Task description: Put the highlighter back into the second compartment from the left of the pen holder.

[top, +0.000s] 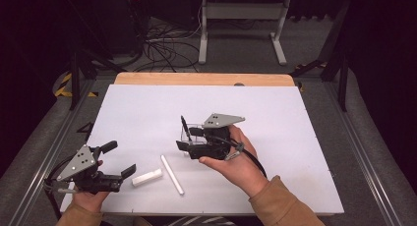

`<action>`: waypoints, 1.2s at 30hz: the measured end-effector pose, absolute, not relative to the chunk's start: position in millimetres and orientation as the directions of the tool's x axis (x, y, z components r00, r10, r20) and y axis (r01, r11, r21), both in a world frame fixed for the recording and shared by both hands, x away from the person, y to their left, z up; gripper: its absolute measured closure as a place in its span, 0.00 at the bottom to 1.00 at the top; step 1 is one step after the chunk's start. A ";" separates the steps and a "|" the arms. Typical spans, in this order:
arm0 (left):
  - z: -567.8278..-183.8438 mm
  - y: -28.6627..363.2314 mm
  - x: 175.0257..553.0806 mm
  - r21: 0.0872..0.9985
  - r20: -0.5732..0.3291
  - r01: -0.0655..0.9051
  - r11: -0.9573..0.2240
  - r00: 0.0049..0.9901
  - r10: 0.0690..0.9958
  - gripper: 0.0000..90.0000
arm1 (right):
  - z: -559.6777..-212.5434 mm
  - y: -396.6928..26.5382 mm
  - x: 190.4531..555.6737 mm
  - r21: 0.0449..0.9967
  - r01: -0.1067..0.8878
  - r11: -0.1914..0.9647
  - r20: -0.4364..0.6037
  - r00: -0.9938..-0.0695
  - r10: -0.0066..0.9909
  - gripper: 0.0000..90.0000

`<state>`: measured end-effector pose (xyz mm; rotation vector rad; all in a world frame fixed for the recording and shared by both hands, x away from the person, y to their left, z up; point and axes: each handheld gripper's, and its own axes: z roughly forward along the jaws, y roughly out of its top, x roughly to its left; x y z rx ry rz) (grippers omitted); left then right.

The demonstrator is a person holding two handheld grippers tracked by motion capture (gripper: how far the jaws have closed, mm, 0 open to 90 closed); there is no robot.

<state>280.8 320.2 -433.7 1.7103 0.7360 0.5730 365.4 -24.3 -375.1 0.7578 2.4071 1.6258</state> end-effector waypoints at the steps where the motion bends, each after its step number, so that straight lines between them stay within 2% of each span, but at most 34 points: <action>1: -433.6 320.8 280.4 0.968 0.000 0.182 -0.171 0.685 0.729 0.01 | -375.3 -22.5 365.2 0.895 0.336 0.295 0.167 -0.863 0.476 0.40; 5: -433.4 322.5 280.4 0.970 0.000 0.178 -0.166 0.683 0.730 0.01 | -376.4 -15.4 364.7 0.883 0.347 0.315 0.173 -0.867 0.468 0.40; 8: -434.2 321.7 280.0 0.970 -0.014 0.187 -0.157 0.681 0.732 0.01 | -376.8 -9.3 362.8 0.886 0.303 0.350 0.121 -0.881 0.457 0.38; 10: -433.9 322.2 279.8 0.970 -0.007 0.183 -0.162 0.682 0.731 0.01 | -378.3 -5.7 360.6 0.859 0.355 0.368 0.157 -0.868 0.470 0.38; 13: -434.0 322.7 279.8 0.970 -0.007 0.183 -0.161 0.683 0.730 0.01 | -380.4 -0.2 359.8 0.850 0.349 0.394 0.140 -0.872 0.469 0.37; 23: -434.2 321.5 281.1 0.970 -0.010 0.183 -0.161 0.689 0.725 0.01 | -387.3 13.8 360.0 0.746 0.502 0.439 0.236 -0.815 0.530 0.37; 36: -434.1 321.4 281.2 0.970 -0.008 0.182 -0.164 0.690 0.724 0.01 | -398.3 30.3 362.5 0.576 0.666 0.474 0.314 -0.716 0.623 0.43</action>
